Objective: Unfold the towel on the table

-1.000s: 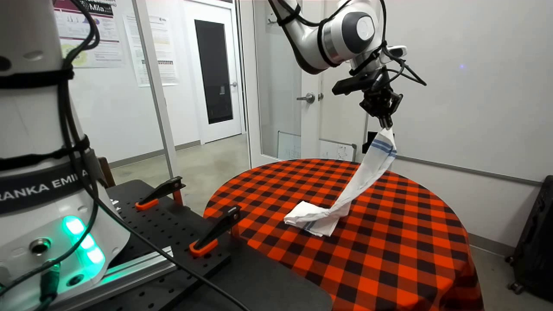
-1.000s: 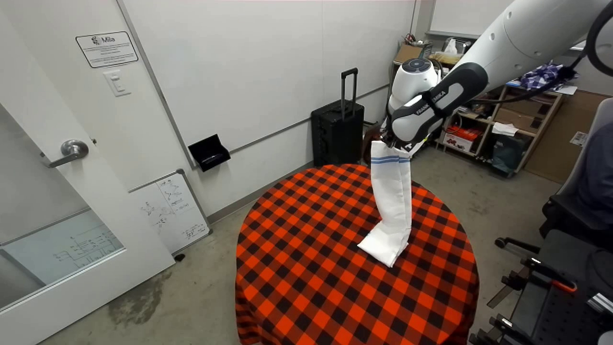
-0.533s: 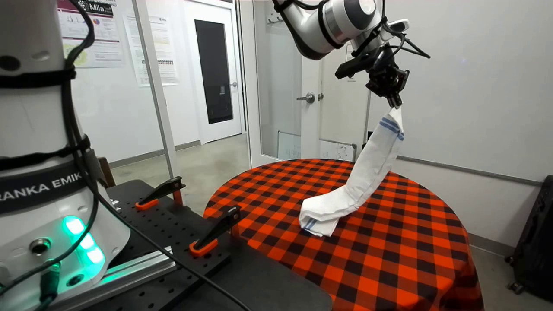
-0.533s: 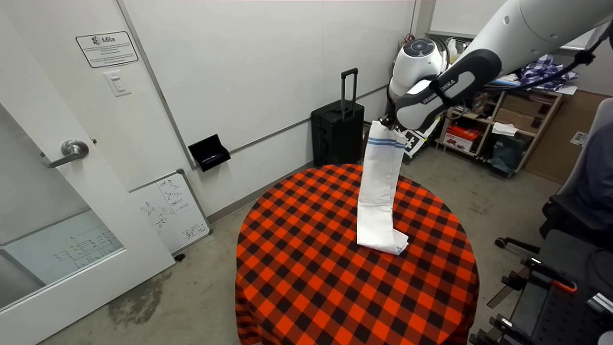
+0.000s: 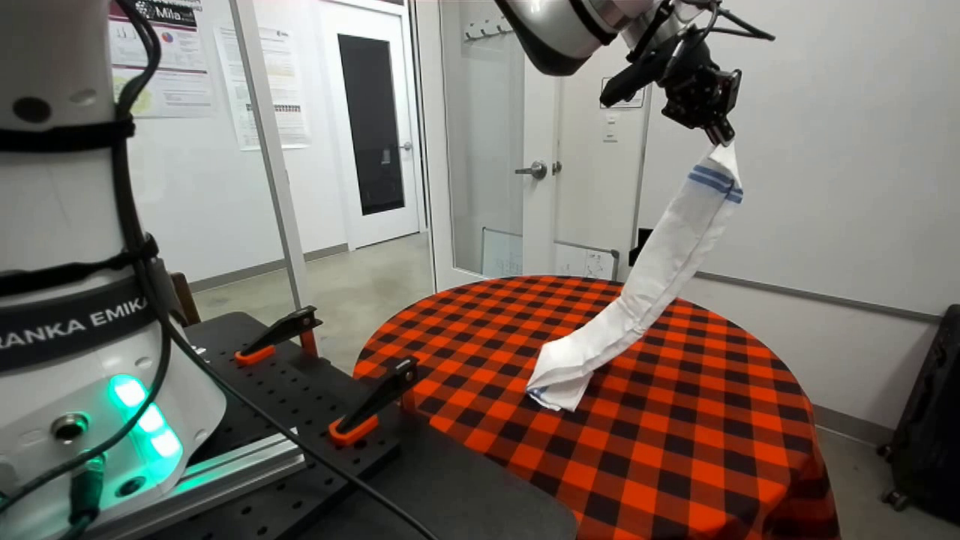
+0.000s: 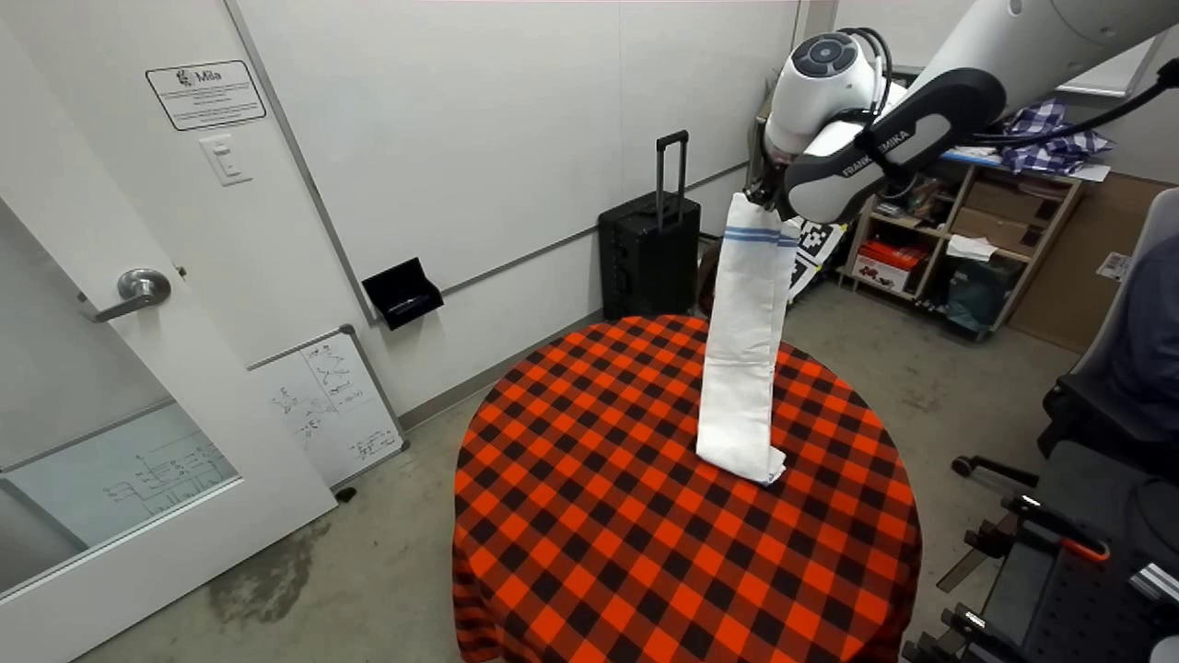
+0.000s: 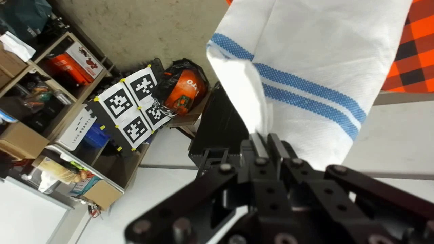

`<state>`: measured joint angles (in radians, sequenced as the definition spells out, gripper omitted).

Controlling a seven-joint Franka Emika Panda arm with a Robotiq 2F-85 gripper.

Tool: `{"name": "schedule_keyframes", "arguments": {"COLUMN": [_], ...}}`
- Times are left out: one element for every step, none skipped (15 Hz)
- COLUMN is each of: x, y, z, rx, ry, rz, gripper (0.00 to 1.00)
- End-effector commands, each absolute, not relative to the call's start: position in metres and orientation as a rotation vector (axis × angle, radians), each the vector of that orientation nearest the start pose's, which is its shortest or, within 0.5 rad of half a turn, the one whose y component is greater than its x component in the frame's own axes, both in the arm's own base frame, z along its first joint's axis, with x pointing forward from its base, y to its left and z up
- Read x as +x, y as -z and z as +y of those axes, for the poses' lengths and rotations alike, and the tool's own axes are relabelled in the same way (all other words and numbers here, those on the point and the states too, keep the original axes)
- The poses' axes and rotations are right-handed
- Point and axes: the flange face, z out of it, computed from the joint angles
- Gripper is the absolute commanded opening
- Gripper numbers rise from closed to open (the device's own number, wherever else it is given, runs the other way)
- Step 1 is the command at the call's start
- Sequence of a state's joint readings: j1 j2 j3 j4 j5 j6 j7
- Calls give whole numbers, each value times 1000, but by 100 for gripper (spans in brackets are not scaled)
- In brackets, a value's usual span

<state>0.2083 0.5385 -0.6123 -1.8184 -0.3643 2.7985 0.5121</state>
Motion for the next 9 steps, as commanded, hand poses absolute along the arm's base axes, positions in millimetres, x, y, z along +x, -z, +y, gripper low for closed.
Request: {"name": "schedule_keyframes", "arguments": {"x": [635, 631, 625, 619, 613, 607, 602, 596, 591], "y": [-375, -386, -398, -410, -422, -432, -443, -451, -458], "z": [-216, -221, -228, -234, -241, -248, -255, -262, -268], "rx": [-3347, -3339, -3326, -3314, -3301, -3289, -3279, -3265, -3257], "ry": [1047, 1080, 1119, 1155, 1189, 1218, 1245, 1272, 1293], "rz": [877, 912, 957, 1000, 1044, 1087, 1127, 1164, 1198], "gripper": [1, 1, 1, 1, 1, 1, 1, 1, 1]}}
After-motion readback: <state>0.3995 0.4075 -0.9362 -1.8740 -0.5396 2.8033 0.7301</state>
